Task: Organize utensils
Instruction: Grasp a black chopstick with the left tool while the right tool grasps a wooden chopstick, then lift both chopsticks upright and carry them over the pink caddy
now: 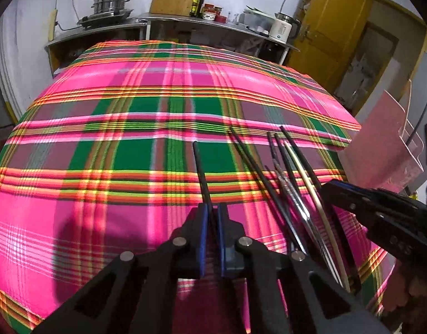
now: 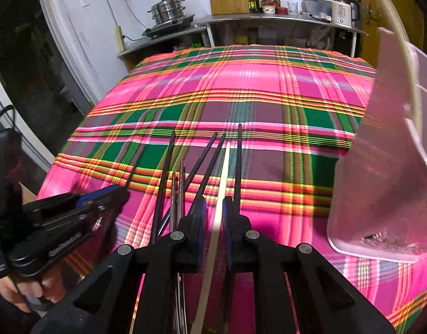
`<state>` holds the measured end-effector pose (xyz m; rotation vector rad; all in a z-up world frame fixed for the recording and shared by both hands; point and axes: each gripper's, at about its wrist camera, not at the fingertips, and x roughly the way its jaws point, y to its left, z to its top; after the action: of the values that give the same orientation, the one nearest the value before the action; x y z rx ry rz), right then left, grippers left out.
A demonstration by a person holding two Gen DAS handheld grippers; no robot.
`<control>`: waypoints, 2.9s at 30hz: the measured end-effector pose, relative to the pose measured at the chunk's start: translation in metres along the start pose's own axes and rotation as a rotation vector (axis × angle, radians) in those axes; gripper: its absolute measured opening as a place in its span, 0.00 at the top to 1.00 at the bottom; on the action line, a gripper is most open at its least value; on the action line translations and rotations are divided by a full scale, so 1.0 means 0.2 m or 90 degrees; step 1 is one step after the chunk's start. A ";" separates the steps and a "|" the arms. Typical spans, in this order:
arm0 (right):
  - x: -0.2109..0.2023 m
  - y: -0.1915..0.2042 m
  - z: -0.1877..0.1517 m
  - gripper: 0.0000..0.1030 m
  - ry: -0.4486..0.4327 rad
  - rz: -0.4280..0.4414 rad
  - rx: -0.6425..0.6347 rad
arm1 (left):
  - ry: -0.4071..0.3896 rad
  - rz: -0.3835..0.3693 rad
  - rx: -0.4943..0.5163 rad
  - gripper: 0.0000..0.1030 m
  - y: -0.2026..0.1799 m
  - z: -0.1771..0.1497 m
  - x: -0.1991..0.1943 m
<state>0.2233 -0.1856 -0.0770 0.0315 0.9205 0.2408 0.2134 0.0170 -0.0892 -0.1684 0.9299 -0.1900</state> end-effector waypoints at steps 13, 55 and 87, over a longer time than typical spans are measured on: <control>0.13 0.01 0.06 0.88 0.025 -0.021 0.002 | 0.023 0.010 0.023 0.92 0.02 0.06 0.03; -0.32 0.07 0.24 0.95 -0.089 0.011 -0.013 | -0.066 -0.037 0.020 0.94 -0.04 0.21 -0.39; -1.07 -0.12 0.07 0.95 -0.239 0.001 0.032 | -0.127 -0.167 0.110 0.94 -0.53 0.29 -0.88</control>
<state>0.1147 -0.2543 0.0961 0.1197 0.5522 0.2050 0.1484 -0.0399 0.1062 -0.1454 0.6878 -0.4857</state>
